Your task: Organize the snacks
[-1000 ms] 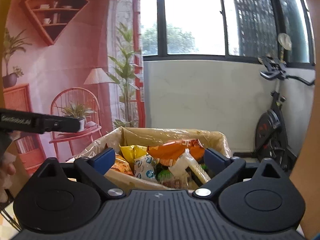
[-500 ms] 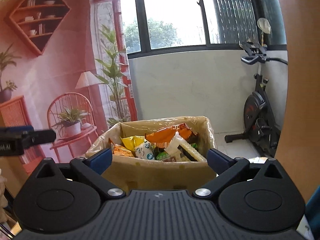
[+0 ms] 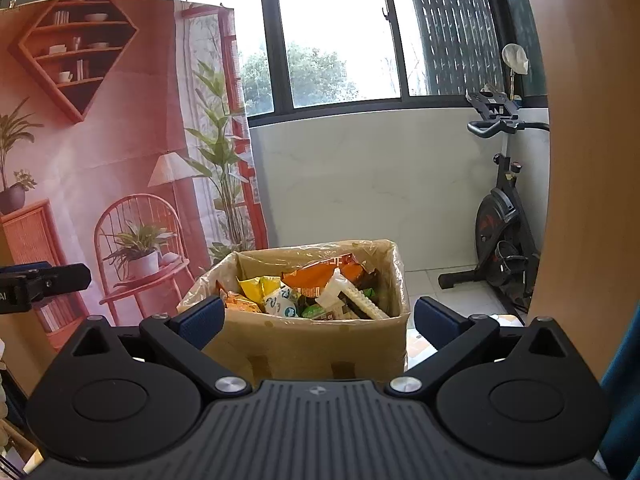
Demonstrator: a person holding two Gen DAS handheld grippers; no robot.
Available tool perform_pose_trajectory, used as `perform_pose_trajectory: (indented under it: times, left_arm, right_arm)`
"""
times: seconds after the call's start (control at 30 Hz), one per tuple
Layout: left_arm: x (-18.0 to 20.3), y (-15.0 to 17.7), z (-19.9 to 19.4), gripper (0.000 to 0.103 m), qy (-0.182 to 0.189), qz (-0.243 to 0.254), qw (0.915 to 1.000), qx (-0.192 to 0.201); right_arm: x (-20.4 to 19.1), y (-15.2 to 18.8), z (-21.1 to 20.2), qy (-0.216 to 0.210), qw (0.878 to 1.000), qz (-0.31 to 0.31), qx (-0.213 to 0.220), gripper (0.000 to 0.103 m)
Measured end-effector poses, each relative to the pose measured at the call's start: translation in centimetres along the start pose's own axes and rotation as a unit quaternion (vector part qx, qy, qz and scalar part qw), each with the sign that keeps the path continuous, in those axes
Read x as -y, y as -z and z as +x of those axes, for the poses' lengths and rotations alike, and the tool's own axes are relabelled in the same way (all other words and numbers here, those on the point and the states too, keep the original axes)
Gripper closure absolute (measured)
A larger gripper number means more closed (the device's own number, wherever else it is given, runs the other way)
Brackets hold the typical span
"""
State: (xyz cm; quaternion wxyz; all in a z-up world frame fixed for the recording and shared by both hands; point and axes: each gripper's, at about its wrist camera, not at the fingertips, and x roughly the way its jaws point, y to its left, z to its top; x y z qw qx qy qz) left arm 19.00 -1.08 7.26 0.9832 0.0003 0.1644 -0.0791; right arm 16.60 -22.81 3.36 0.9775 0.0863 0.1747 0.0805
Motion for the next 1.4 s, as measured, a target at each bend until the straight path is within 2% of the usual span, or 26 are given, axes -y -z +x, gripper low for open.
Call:
perform_pose_trajectory:
  times: [1.4]
  left_arm:
    - [-0.32, 0.40, -0.17, 0.005, -0.016, -0.025, 0.9993, -0.022]
  right_arm:
    - [-0.21, -0.34, -0.91, 0.008, 1.000, 0.003, 0.008, 0.000]
